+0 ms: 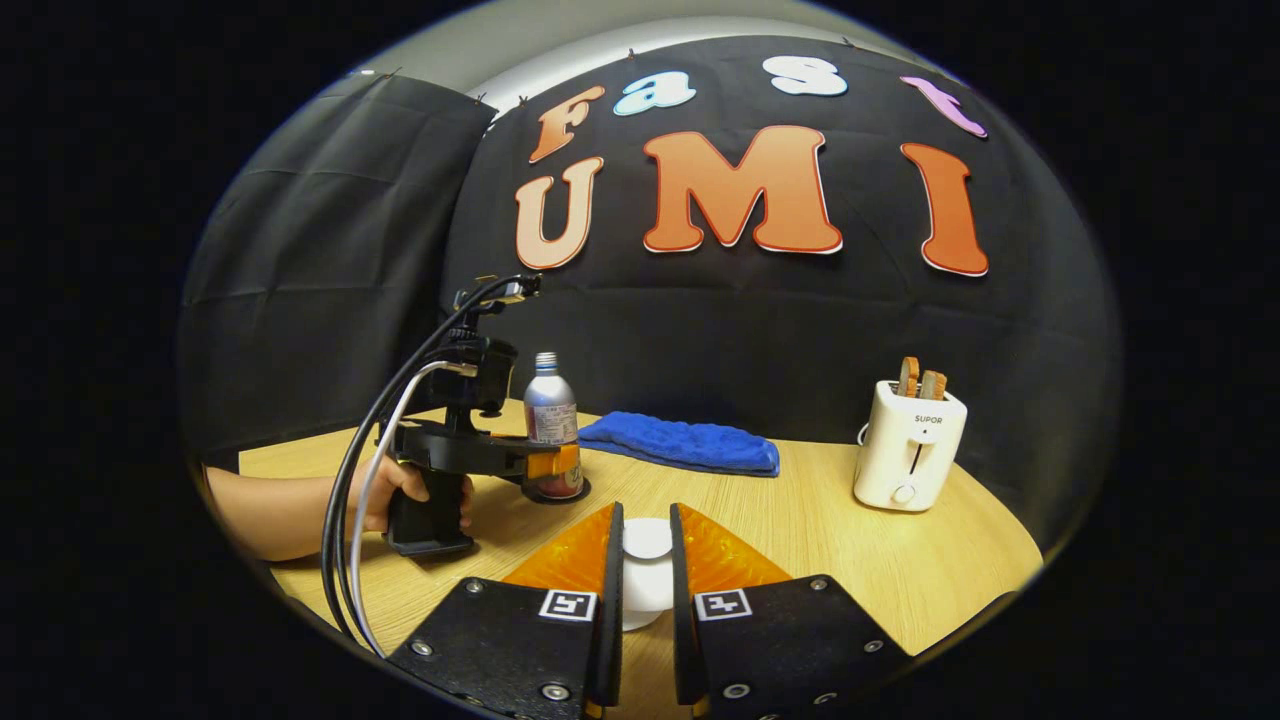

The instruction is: Open the teacup lid with one hand, grasp the water bottle and pour water into the teacup with the other hand; after pouring, place the water bottle on the coaster and then close the teacup lid.

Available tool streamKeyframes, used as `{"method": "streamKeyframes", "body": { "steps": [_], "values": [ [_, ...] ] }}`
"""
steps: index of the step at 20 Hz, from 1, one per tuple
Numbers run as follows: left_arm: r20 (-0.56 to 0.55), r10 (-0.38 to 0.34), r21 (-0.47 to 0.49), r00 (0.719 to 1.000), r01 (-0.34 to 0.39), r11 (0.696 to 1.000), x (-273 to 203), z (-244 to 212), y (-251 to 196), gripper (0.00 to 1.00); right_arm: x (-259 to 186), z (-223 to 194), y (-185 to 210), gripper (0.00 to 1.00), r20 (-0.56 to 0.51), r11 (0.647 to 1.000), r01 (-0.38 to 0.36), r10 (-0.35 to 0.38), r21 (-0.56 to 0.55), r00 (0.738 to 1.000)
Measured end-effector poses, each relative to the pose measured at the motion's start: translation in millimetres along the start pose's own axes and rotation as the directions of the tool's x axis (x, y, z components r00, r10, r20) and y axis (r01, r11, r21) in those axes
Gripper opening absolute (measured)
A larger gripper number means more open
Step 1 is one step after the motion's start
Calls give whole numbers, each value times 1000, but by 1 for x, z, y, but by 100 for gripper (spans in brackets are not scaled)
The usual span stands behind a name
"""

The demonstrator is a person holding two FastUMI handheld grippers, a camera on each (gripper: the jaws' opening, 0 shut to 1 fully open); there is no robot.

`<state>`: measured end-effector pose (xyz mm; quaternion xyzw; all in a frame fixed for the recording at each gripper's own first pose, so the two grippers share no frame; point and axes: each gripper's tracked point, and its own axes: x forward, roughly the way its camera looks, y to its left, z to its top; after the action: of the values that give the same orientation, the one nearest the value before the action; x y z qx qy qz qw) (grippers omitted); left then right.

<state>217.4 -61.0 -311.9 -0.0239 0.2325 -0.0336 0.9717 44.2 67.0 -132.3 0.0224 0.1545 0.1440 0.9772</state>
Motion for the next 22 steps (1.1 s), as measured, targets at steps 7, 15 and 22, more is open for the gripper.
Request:
{"method": "streamKeyframes", "body": {
  "steps": [7, 15, 22],
  "values": [
    [-22, 4, 57, 1000, -3, 998, -14, -4, 1, 98, 7, -2, 10, 22, -4, 1000, -19, 19, -6, 1000],
    [35, -10, 83, 999, 7, 997, -68, 1, 7, 98, 19, -19, 23, 22, -25, 999, -26, 25, -30, 999],
    [137, -19, 82, 990, 7, 997, -104, 25, 8, 100, 33, -36, 28, 22, -66, 1000, -28, 27, -7, 997]
  ]
}}
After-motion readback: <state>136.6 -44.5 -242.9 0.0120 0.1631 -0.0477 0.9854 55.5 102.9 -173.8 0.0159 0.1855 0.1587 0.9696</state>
